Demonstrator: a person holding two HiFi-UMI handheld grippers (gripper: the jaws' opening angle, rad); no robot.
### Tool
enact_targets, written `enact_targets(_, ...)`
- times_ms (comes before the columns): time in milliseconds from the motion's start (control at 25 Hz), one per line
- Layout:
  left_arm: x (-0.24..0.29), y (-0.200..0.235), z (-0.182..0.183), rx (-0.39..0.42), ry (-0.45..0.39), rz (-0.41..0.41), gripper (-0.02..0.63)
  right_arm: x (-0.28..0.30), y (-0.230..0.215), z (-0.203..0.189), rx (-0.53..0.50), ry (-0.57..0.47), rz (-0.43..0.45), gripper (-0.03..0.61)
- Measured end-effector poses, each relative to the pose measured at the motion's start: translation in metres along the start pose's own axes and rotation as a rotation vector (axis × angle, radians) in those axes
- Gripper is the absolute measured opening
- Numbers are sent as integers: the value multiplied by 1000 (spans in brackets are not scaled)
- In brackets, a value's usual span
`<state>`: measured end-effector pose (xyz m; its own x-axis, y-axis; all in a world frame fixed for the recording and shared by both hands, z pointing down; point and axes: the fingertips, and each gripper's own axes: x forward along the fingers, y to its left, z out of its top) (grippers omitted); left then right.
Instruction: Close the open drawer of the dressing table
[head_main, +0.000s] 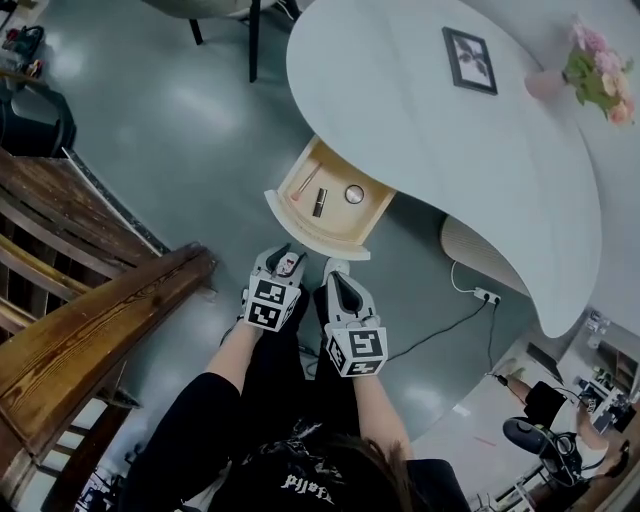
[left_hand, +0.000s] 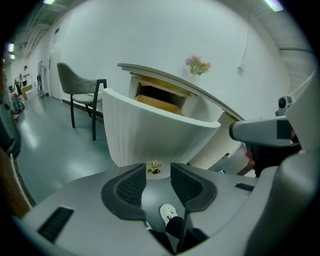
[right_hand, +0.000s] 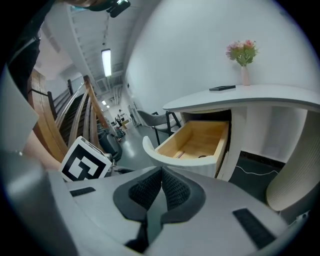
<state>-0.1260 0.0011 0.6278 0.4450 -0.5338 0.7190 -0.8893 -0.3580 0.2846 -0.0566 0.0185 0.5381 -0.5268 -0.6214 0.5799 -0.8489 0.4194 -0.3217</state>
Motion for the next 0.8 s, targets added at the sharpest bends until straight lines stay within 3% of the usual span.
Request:
enact_targets(200, 25, 3, -9, 46, 37, -3, 152, 11, -6, -16, 20, 19, -3, 26)
enact_targets(360, 39, 15, -20, 4, 49, 12, 152, 18, -5, -26, 26, 29, 12, 26)
enact_targets(560, 45, 9, -18, 55, 44, -13, 152, 23, -11, -32, 44, 34, -2, 26)
enact_targets(800, 60, 10, -15, 29, 57, -7, 140, 24, -19, -28, 51, 28, -18, 26)
